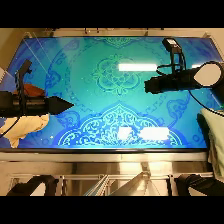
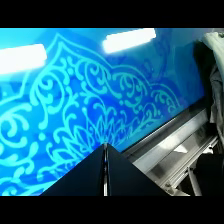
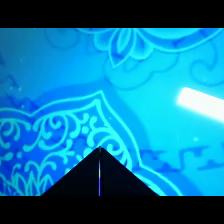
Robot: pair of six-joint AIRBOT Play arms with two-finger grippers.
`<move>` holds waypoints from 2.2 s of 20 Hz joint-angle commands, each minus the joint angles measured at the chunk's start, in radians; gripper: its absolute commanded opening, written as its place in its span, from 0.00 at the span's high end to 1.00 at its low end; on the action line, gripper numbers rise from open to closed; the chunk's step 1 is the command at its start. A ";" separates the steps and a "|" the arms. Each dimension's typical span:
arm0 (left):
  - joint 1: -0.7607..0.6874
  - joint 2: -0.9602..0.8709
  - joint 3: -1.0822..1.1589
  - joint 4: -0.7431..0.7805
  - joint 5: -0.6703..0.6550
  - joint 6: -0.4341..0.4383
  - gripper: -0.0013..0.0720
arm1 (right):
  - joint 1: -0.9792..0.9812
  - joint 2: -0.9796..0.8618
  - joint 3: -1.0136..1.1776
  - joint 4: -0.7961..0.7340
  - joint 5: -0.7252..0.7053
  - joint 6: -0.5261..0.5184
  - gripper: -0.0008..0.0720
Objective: Fold the shirts.
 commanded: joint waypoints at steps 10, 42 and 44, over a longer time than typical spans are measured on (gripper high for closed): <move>0.236 -0.143 0.436 0.649 0.057 -0.166 0.17 | 0.001 0.000 0.001 0.000 0.000 0.000 0.96; -0.397 -1.108 1.094 0.217 0.291 -0.074 0.96 | 0.001 0.000 0.001 0.000 -0.001 0.000 0.96; -0.524 -1.108 1.094 0.193 0.297 -0.074 0.96 | 0.001 0.000 0.001 0.005 0.000 0.001 0.96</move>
